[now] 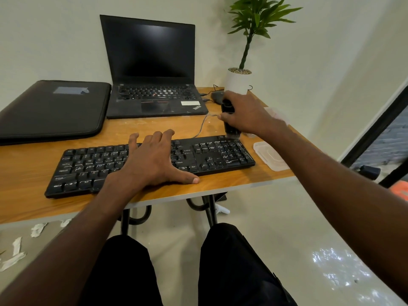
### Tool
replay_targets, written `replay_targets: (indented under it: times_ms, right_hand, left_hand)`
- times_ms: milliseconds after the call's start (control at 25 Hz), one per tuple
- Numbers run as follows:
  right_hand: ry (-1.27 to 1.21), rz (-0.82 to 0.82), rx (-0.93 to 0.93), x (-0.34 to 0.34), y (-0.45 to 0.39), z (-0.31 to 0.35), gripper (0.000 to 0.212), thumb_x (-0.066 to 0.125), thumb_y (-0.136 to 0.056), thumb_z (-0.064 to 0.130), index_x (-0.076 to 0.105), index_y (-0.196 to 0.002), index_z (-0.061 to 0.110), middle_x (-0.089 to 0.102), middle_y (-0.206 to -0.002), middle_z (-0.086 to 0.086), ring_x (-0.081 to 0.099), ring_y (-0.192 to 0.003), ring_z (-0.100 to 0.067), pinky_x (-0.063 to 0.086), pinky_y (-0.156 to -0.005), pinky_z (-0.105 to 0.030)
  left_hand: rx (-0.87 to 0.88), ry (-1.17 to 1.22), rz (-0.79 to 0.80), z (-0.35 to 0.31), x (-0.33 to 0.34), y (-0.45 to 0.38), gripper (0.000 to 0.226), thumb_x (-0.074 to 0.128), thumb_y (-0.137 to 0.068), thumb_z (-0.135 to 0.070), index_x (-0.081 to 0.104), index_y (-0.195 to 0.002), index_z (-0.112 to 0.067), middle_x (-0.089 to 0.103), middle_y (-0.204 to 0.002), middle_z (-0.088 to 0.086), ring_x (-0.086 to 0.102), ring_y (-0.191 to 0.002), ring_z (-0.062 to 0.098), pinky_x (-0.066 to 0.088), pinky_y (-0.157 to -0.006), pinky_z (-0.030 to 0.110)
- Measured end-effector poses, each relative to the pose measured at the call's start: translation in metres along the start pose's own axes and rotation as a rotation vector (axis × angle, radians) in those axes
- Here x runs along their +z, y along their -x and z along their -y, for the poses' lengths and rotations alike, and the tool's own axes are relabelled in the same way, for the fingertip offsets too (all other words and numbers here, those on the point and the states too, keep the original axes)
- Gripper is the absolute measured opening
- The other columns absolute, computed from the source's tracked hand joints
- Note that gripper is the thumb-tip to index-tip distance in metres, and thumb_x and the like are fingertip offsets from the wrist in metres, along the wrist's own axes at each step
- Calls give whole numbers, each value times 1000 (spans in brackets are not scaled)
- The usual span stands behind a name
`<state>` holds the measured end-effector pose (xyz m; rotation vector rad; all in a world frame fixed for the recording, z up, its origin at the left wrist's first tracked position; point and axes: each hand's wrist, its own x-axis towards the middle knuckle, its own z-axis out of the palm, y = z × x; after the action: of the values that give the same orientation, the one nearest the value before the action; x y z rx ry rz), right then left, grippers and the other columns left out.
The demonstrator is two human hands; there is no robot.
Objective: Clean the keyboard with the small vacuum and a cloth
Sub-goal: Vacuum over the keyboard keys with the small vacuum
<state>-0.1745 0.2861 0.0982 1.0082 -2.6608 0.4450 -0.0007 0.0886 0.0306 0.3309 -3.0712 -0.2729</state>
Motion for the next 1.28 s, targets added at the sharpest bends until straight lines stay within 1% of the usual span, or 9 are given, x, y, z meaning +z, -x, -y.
replay_targets:
  times_ms: [200, 320, 480, 600, 760, 920, 1040, 1120, 1280]
  right_hand:
    - [-45, 0, -16, 0, 5, 0, 41, 72, -90, 36, 59, -127, 23, 68, -120, -7, 63, -107, -27, 55, -90, -43]
    - [-138, -49, -20, 2, 7, 1, 38, 71, -90, 34, 60, -125, 24, 67, -115, -2, 62, -103, -23, 54, -86, -39]
    - [-58, -68, 8, 7, 5, 1, 39, 71, -89, 34, 59, -125, 25, 68, -116, -2, 62, -102, -22, 52, -81, -36]
    - [-269, -44, 27, 9, 9, -1, 38, 71, -93, 36, 57, -126, 24, 65, -115, 3, 64, -106, -21, 58, -80, -37]
    - [-71, -170, 130, 13, 4, -3, 41, 68, -96, 34, 55, -130, 17, 68, -119, -8, 63, -107, -27, 52, -84, -38]
    - [-374, -43, 53, 13, 10, 1, 31, 74, -87, 31, 62, -114, 21, 66, -110, -2, 66, -99, -21, 62, -72, -36]
    - [-231, -60, 75, 7, 8, -3, 26, 76, -77, 36, 64, -97, 24, 66, -96, 2, 62, -91, -21, 56, -76, -37]
    - [-221, -115, 87, 8, 6, -5, 25, 75, -77, 35, 64, -98, 27, 64, -94, 7, 62, -93, -19, 51, -76, -33]
    - [-374, -85, 59, 12, 10, -7, 25, 73, -82, 30, 66, -104, 23, 67, -98, 3, 66, -96, -20, 59, -77, -35]
  left_hand:
    - [-9, -8, -4, -2, -1, 1, 163, 36, -31, -115, 14, -166, -26, 33, -168, 4, 29, -157, 27, -2, -127, 62]
    - [-13, -5, 3, -5, -2, 2, 155, 47, -39, -107, 13, -167, -26, 32, -168, 4, 28, -157, 27, -2, -127, 62]
    - [-16, -5, 16, -5, -2, 2, 155, 47, -39, -107, 13, -167, -25, 32, -169, 4, 28, -157, 27, -2, -128, 63]
    - [-19, -5, 14, -6, -3, 2, 155, 48, -39, -106, 14, -167, -25, 32, -168, 4, 28, -157, 27, -1, -128, 63]
    - [-14, -3, 13, -4, -3, 2, 155, 48, -39, -107, 14, -167, -25, 33, -168, 3, 29, -157, 27, -1, -128, 63]
    - [-16, -9, 10, -4, -2, 2, 154, 48, -40, -107, 16, -166, -25, 33, -168, 3, 29, -157, 26, -1, -128, 63]
    - [-18, -7, 16, -4, -2, 1, 154, 48, -40, -107, 16, -166, -24, 33, -168, 3, 29, -157, 26, -1, -128, 63]
    - [-19, -7, 19, -4, -3, 2, 155, 47, -39, -107, 16, -166, -24, 33, -168, 3, 29, -157, 26, -1, -128, 63]
    - [-21, -1, 17, -5, -3, 2, 155, 47, -39, -107, 16, -166, -24, 33, -167, 3, 29, -157, 26, -1, -128, 63]
